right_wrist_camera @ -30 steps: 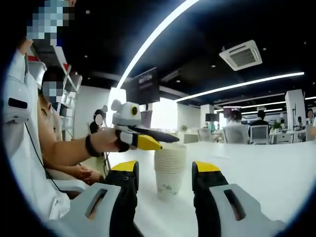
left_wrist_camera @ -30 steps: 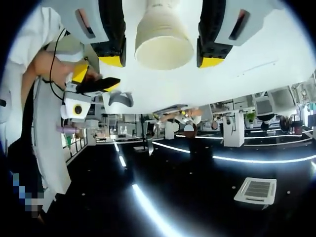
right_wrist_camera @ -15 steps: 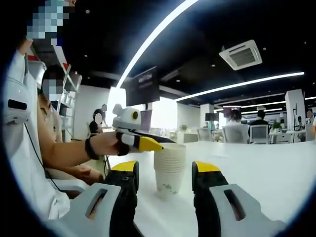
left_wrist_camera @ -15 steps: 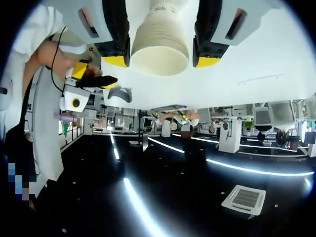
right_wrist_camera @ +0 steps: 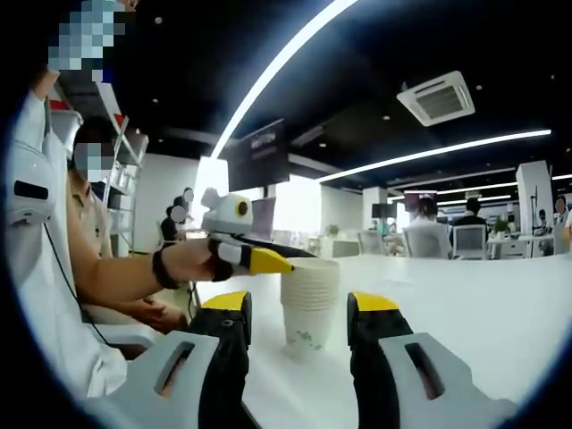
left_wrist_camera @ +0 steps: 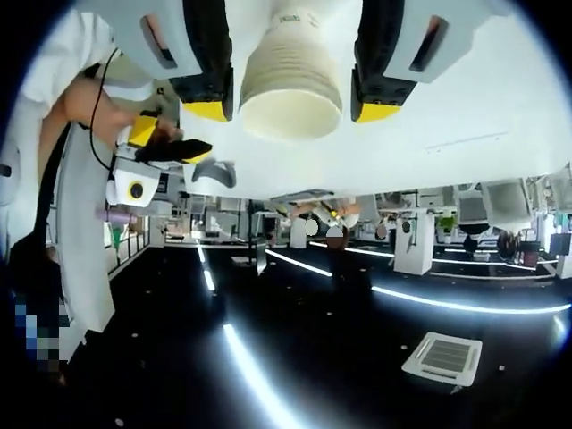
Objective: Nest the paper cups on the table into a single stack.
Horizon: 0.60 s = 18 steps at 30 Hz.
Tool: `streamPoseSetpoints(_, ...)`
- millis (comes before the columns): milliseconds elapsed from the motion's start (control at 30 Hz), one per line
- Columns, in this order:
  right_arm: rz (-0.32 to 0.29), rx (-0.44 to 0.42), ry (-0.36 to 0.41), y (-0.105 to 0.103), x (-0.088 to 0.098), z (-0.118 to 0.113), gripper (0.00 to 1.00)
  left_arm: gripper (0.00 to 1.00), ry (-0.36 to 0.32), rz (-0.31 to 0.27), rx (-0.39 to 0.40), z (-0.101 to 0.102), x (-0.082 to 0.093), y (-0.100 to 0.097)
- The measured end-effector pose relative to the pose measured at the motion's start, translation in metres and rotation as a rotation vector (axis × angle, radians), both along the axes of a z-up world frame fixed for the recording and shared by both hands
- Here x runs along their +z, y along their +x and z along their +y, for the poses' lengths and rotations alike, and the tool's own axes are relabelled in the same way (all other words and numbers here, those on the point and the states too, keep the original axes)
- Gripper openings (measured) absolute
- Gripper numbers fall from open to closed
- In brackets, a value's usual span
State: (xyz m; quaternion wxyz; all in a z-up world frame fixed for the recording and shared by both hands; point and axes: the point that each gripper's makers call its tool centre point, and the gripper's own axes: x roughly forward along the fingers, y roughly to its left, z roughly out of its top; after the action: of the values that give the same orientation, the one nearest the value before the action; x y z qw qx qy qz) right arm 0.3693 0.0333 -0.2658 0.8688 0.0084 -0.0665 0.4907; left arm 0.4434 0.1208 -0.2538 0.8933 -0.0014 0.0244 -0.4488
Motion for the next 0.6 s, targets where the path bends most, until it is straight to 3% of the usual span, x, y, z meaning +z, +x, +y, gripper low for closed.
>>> streamPoseSetpoints(233,-0.002,0.0,-0.001,-0.0003,-0.0001,0.0005,0.45,0.49,-0.007,0.017,-0.018,-0.0029,0.0004,0.0033)
streamPoseSetpoints(600,0.001,-0.002,0.0,0.0006,-0.0011,0.0001,0.45,0.49,-0.028,0.04,-0.022,-0.0037,-0.0041,0.0014)
